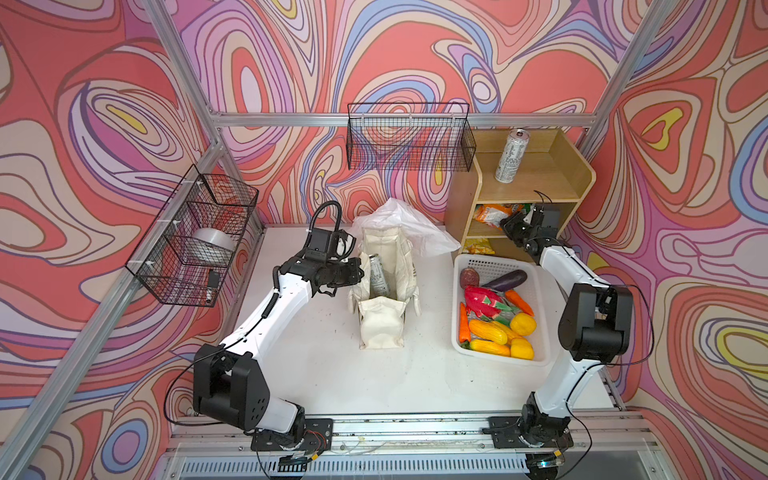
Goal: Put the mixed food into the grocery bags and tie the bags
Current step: 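Reach the right gripper to the orange FOX'S snack bag on the shelf and grasp it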
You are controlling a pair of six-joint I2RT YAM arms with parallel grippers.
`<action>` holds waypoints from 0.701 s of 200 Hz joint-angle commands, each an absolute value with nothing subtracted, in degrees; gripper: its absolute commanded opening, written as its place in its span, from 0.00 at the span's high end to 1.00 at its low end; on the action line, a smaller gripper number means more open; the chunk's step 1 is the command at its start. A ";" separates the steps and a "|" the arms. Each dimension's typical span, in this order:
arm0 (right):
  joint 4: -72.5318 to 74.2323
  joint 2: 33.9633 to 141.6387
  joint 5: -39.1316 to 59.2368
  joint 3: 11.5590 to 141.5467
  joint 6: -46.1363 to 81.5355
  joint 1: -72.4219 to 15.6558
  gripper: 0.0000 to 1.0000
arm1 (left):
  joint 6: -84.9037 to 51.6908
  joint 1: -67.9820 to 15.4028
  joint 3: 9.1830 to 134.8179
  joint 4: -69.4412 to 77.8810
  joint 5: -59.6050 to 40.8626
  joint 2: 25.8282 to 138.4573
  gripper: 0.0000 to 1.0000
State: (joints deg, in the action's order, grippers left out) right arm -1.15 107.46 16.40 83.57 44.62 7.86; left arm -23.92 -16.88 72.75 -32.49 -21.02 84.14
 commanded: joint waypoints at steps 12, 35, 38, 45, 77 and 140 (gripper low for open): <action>2.56 102.23 17.05 78.36 45.16 8.00 1.00 | -22.59 -17.22 73.39 -36.03 -20.75 85.26 1.00; 2.98 95.74 17.11 73.57 46.51 7.98 1.00 | -22.41 -17.20 73.32 -36.04 -20.82 85.29 1.00; 3.10 94.85 17.25 72.92 46.70 7.95 1.00 | -22.34 -17.19 73.37 -36.04 -20.78 85.31 1.00; 3.18 92.60 17.53 71.33 47.06 7.98 1.00 | -22.20 -17.17 73.39 -35.93 -20.69 85.30 1.00; 0.70 81.73 18.55 66.01 47.77 7.82 1.00 | -21.71 -17.17 73.39 -35.95 -20.13 85.44 1.00; -10.22 68.12 20.19 70.15 45.31 0.12 1.00 | -21.79 -17.18 73.92 -35.77 -20.19 85.65 1.00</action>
